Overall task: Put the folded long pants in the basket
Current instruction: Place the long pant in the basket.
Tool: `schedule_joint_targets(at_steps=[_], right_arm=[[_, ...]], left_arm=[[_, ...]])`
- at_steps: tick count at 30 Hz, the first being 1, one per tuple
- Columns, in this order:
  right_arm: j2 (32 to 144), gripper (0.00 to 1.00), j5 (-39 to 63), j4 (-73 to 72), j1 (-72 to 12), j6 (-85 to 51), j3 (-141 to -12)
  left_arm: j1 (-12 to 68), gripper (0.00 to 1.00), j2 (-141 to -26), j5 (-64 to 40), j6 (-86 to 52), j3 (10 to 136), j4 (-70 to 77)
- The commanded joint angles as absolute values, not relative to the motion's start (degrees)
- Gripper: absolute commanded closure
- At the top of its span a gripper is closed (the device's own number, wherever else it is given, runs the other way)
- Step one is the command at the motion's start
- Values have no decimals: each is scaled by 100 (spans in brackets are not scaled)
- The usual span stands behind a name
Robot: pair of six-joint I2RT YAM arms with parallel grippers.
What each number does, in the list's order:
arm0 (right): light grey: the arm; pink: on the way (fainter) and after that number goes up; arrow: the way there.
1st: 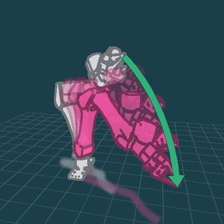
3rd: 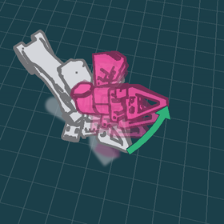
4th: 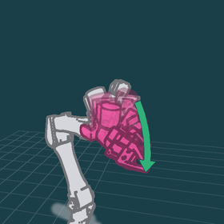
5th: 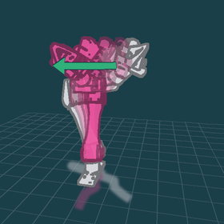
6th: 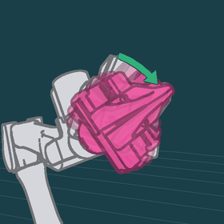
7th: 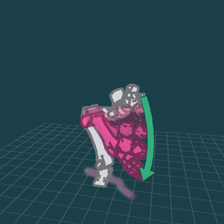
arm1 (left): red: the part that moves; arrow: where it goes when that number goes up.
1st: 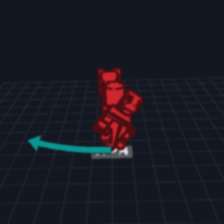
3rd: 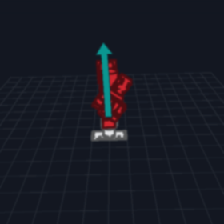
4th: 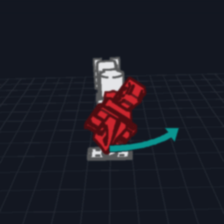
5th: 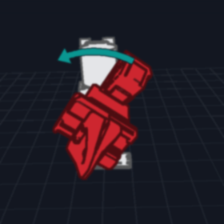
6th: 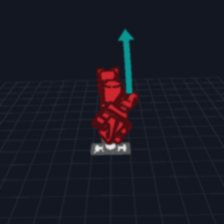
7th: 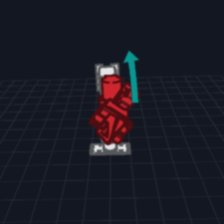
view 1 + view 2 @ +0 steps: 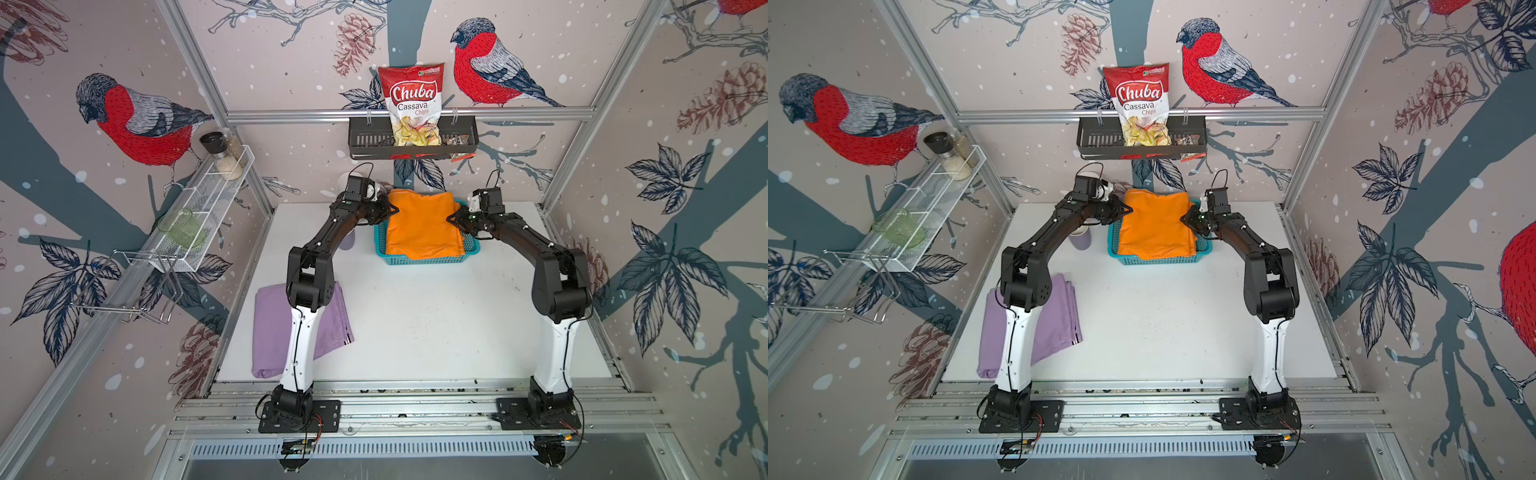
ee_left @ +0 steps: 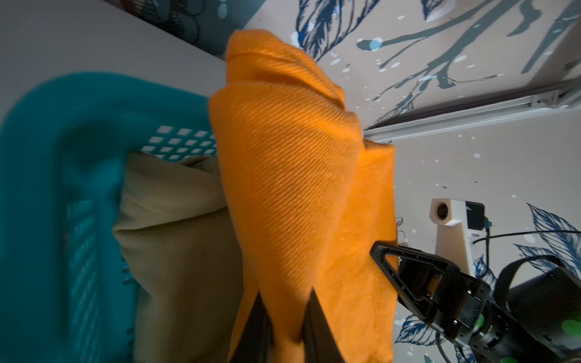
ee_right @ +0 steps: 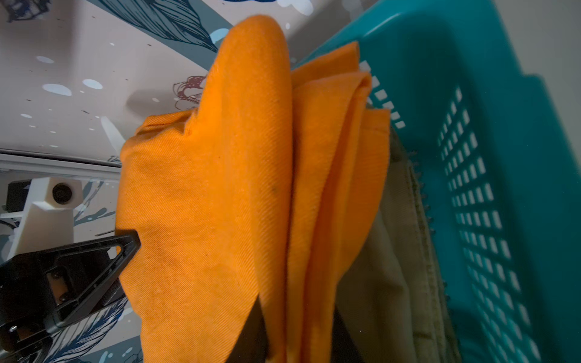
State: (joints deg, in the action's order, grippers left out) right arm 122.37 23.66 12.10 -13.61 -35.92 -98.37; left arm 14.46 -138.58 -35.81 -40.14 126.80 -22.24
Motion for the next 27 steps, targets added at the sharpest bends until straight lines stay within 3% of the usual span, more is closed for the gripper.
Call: schedule_joint_targets(at_steps=[1, 8, 19, 22, 26, 27], right_arm=[[12507, 100, 1927, 1554, -1373, -3220, -10157], [12847, 100, 1338, 2108, -1485, -2988, -10355], [12886, 100, 684, 2157, -1590, -2979, -10090], [12755, 89, 624, 2135, -1646, -2840, -10213], [12606, 73, 737, 2242, -1665, -2704, -10588], [12574, 70, 738, 2309, -1657, -2672, -10713]], left_arm=[[1413, 100, -14024, -3341, -3853, 12858, -2242], [1505, 100, -13957, -2971, -3572, 12287, -2343], [1791, 100, -14045, -1942, -2858, 12400, -2935], [1791, 100, -13985, -1994, -2879, 12550, -2920], [1788, 77, -13837, -2157, -2960, 12821, -2870], [1780, 66, -13802, -2215, -3005, 12918, -2872]])
